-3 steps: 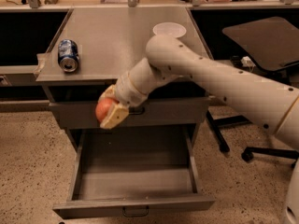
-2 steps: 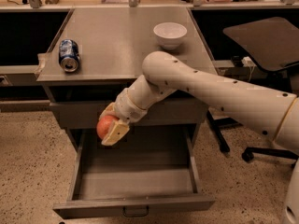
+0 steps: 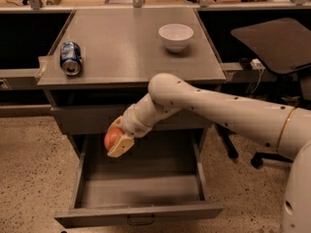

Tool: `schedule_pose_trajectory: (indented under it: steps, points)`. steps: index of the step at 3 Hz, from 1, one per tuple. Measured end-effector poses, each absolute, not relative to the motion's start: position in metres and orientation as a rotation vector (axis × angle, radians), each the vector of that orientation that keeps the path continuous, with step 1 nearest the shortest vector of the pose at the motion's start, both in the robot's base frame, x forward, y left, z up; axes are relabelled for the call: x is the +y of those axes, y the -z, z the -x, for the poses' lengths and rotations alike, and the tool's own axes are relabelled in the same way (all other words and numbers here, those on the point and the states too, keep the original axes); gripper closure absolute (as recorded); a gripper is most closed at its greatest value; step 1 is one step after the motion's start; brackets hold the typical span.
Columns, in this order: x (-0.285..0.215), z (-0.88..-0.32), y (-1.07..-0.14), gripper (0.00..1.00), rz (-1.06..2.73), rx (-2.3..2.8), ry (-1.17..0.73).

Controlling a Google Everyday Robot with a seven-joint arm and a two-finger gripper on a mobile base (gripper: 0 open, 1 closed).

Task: Place apple into middle drawer

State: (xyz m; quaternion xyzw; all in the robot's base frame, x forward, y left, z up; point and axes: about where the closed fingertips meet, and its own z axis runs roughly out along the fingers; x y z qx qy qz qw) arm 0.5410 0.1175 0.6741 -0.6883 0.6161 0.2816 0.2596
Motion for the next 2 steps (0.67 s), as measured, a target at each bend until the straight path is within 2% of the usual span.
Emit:
schedule_pose_trajectory:
  steps: [2]
  points:
    - [0.107,-0.538,-0.526,1.0,1.71,1.84,-0.747]
